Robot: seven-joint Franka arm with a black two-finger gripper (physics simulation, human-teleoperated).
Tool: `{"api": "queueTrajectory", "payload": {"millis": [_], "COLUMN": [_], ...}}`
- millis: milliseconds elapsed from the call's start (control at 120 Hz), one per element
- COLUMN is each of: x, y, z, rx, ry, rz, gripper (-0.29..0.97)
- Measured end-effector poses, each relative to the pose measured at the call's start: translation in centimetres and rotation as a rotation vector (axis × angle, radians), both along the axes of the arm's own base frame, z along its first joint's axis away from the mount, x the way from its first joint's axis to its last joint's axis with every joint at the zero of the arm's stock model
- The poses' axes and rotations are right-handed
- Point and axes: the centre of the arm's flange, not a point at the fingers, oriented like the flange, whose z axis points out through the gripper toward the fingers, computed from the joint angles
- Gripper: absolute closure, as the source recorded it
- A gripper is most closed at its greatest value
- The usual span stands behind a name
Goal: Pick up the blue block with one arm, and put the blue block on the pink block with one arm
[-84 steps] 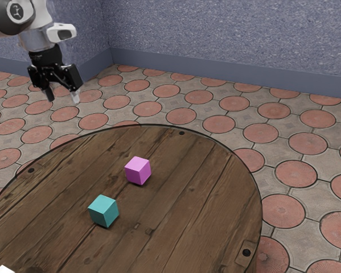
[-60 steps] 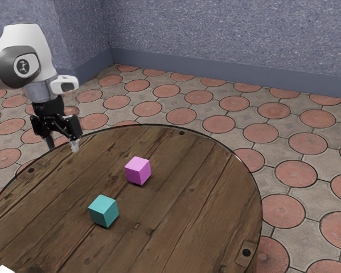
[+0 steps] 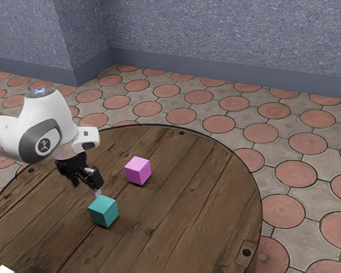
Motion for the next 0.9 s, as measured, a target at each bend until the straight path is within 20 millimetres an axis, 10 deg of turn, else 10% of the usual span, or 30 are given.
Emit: {"api": "queueTrajectory", "payload": {"millis": [900], "x": [2.0], "y": [-1.5], "z": [-7.3], "rx": [0.011], "ry": [0.014], "rz": [0.008], "gripper": [0.04]}}
